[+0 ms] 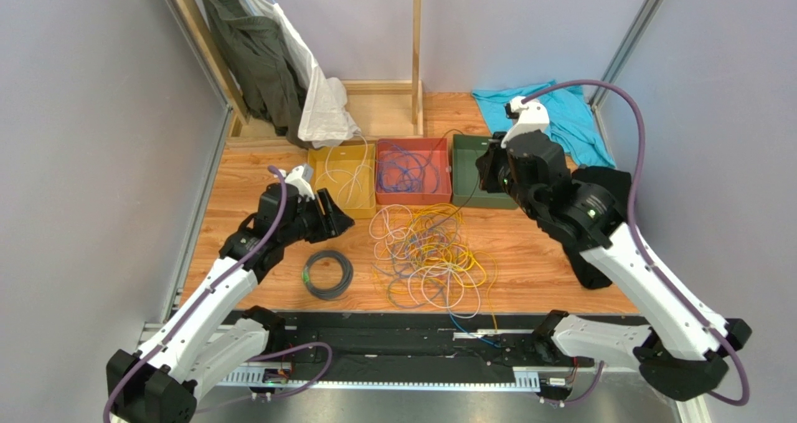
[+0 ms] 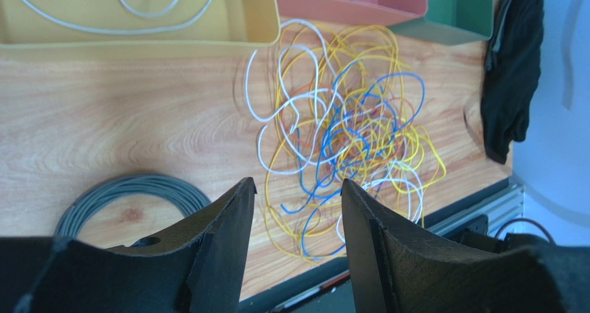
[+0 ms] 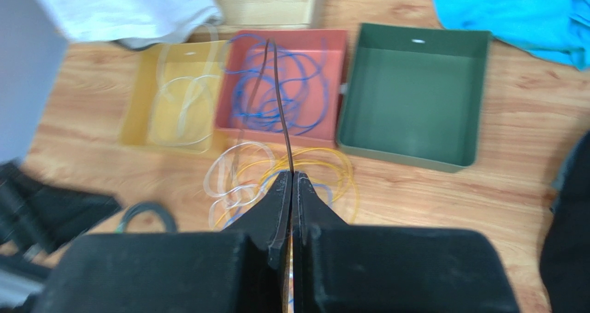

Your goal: Untangle the cables

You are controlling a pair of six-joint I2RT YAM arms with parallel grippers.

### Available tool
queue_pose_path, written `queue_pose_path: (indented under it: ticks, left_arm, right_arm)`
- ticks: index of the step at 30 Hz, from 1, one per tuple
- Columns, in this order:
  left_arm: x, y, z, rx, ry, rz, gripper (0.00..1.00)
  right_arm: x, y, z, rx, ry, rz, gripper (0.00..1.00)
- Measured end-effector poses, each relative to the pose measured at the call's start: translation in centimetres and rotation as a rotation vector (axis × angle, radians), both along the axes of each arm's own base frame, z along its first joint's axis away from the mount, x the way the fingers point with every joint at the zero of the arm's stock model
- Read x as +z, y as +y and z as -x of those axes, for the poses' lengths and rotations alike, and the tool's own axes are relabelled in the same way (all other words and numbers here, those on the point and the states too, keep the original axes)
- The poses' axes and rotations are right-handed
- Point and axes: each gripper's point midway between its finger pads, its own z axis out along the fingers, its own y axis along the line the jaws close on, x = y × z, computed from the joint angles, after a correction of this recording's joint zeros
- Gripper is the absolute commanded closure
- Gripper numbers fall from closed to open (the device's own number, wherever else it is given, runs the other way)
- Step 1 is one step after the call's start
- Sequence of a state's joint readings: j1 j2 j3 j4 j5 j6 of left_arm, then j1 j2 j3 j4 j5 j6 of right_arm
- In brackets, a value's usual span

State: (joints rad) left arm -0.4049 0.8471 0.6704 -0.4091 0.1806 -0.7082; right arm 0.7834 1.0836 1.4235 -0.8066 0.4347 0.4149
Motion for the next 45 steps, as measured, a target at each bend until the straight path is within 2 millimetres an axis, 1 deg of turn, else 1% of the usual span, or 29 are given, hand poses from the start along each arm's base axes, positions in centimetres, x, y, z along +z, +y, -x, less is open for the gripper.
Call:
queue_pose_path:
  ticks: [1, 2, 5, 8, 10, 14, 17, 26, 32, 34, 35, 37, 40, 42, 45]
  left_arm:
    - [-0.3, -0.1, 0.2, -0.006, 0.01, -0.002, 0.43]
    - [-0.6, -0.1, 0.5, -0.013, 0.021, -0.005, 0.43]
    - [-0.9, -0.5, 1.1, -0.036, 0.039, -0.007, 0.44]
    - [-1.2, -0.7, 1.6, -0.059, 0.052, -0.013, 0.44]
    - [-1.3, -0.8, 1.7, -0.065, 0.057, -0.016, 0.44]
    - [-1.4, -0.8, 1.7, -0.066, 0.058, -0.016, 0.46]
    - [-1.4, -0.8, 1.7, -0.07, 0.057, -0.017, 0.47]
    - [-1.7, -0.9, 1.8, -0.076, 0.07, -0.024, 0.47]
    - [-2.5, -1.0, 1.8, -0.083, 0.102, -0.031, 0.47]
    - [-2.8, -1.0, 1.8, -0.084, 0.108, -0.033, 0.47]
    - [-3.0, -1.0, 1.9, -0.086, 0.112, -0.033, 0.48]
    - [-3.3, -1.1, 2.0, -0.089, 0.123, -0.035, 0.48]
    - [-3.6, -1.1, 2.0, -0.092, 0.132, -0.036, 0.48]
    - [-3.6, -1.2, 2.1, -0.095, 0.135, -0.034, 0.48]
    - [-3.6, -1.2, 2.1, -0.097, 0.136, -0.033, 0.48]
  right_arm:
    - [-0.9, 0.1, -0.6, -0.01, 0.016, 0.012, 1.0]
    - [-1.8, -1.0, -2.0, -0.061, 0.034, 0.024, 1.0]
    - [-4.2, -1.6, -4.5, -0.114, 0.088, 0.057, 1.0]
    - [-5.5, -1.3, -6.3, -0.131, 0.112, 0.071, 1.0]
    - [-6.0, -1.3, -7.2, -0.139, 0.122, 0.083, 1.0]
    - [-5.6, -1.3, -9.3, -0.156, 0.107, 0.087, 1.0]
    - [-5.1, -1.9, -11.0, -0.183, 0.087, 0.092, 1.0]
    - [-5.2, -5.1, -13.1, -0.259, 0.08, 0.113, 1.0]
    - [-5.3, -6.0, -14.6, -0.282, 0.054, 0.1, 1.0]
    - [-6.4, -6.2, -15.1, -0.285, 0.052, 0.093, 1.0]
    - [-7.3, -6.2, -15.3, -0.284, 0.059, 0.095, 1.0]
    - [-9.5, -6.3, -15.6, -0.283, 0.09, 0.106, 1.0]
    - [-13.4, -6.2, -16.8, -0.287, 0.153, 0.133, 1.0]
    - [-16.5, -6.2, -17.6, -0.289, 0.209, 0.158, 1.0]
    - [-19.5, -6.5, -17.7, -0.3, 0.271, 0.186, 1.0]
